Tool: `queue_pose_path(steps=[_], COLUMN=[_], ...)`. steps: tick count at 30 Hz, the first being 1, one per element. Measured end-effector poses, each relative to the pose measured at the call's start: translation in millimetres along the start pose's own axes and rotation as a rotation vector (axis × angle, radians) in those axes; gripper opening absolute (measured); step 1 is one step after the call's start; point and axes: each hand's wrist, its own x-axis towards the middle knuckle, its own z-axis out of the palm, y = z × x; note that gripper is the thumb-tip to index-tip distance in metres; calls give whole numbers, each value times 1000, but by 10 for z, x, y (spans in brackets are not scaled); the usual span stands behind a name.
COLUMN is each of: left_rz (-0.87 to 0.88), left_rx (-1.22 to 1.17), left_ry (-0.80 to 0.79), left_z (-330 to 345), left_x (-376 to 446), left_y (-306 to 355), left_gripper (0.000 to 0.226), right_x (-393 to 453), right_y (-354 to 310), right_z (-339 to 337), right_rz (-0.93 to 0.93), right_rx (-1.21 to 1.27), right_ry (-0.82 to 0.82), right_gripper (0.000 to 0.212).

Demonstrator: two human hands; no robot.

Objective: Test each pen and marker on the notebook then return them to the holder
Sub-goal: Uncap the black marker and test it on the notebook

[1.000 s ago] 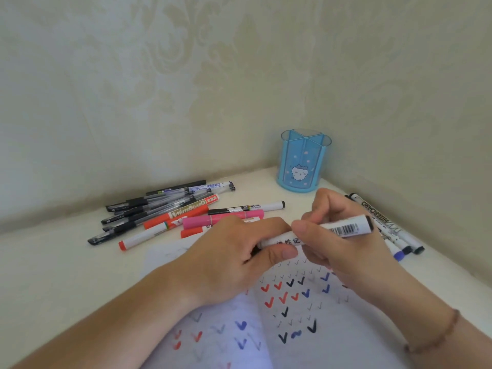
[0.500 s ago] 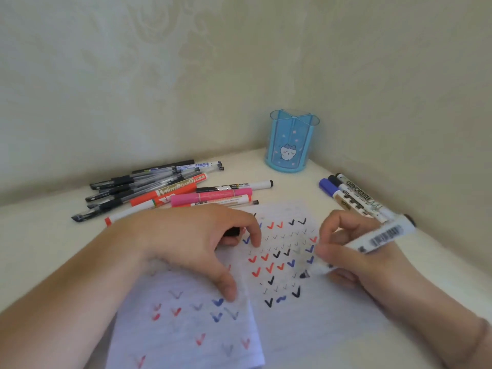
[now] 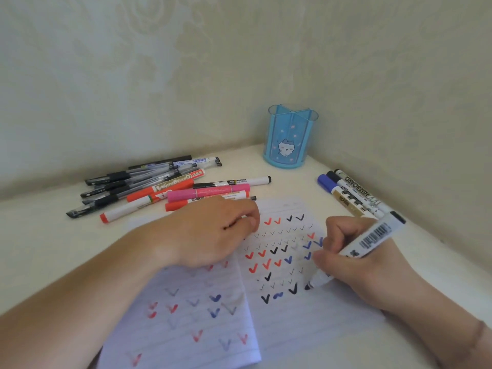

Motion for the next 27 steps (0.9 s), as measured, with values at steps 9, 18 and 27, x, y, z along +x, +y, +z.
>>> queue_pose_path(steps=[9, 18, 27], left_rz=[228, 203, 329], left_rx=[-192, -359, -336], left_ry=[79, 221, 256], left_z=[71, 67, 130], left_x=[-18, 44, 34], left_y=[78, 94, 96], left_gripper=[39, 18, 22], right_x=[20, 19, 34], right_y=[-67, -99, -119], right_z=[-35, -78, -17], right_rz=[-3, 5, -25], right_rx=[345, 435, 426], right_ry=[66, 93, -56], right_gripper=[41, 12, 30])
